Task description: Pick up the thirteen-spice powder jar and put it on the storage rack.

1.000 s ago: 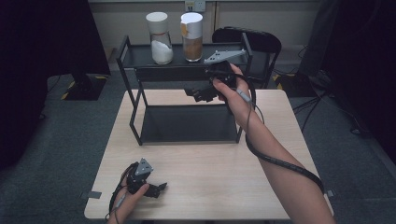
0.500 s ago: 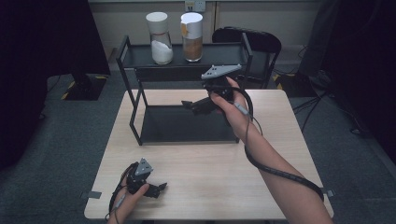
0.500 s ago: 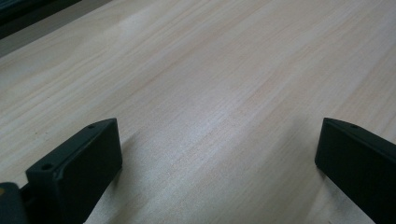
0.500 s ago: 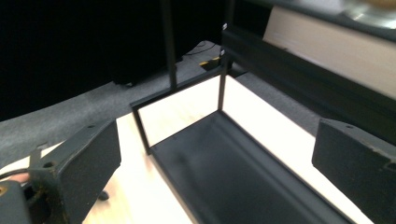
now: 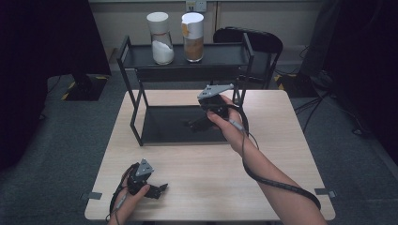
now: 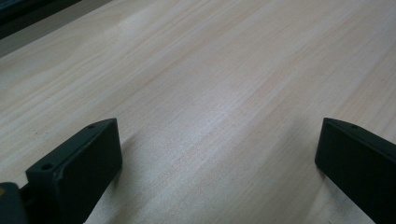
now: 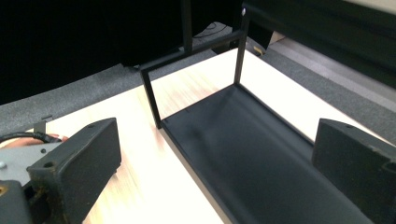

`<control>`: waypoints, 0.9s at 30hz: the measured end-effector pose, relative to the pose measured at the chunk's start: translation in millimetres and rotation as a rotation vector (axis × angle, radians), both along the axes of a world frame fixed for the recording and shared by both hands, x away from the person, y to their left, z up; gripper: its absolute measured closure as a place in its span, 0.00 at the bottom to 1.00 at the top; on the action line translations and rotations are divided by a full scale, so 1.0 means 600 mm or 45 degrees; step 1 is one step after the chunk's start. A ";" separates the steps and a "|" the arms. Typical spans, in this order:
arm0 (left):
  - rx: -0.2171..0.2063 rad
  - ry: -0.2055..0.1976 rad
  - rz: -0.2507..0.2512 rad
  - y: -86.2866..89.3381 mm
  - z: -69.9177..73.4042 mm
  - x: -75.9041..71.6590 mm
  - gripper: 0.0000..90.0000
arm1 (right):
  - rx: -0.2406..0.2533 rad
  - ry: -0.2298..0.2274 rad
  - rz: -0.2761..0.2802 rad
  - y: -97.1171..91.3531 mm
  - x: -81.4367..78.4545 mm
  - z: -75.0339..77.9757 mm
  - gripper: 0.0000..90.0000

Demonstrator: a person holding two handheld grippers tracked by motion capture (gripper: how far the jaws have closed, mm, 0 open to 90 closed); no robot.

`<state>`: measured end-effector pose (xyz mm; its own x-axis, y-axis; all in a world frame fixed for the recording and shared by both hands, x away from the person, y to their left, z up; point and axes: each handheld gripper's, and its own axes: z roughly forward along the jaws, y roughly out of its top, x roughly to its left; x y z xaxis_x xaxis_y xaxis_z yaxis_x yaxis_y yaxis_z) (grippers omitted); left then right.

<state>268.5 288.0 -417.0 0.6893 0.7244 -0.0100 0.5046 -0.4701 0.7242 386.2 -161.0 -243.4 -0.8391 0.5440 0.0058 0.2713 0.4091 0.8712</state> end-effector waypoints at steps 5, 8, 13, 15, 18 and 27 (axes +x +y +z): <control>0.000 0.001 0.001 0.000 0.000 0.000 0.00 | 0.005 0.029 0.005 0.003 0.003 -0.028 0.00; 0.002 0.000 -0.001 0.000 0.000 0.000 0.00 | 0.001 0.040 0.003 0.005 0.003 -0.042 0.00; 0.003 0.000 -0.002 0.000 0.001 0.000 0.00 | 0.019 0.063 -0.002 0.002 0.003 -0.067 0.00; 0.001 0.000 -0.001 0.000 0.000 0.000 0.00 | 0.018 0.069 0.000 0.001 0.003 -0.076 0.00; 0.001 0.000 -0.001 0.000 0.000 0.000 0.00 | 0.018 0.088 -0.004 -0.003 0.002 -0.091 0.00; 0.002 0.000 -0.001 0.000 0.000 0.000 0.00 | 0.006 0.133 -0.021 -0.021 -0.003 -0.134 0.01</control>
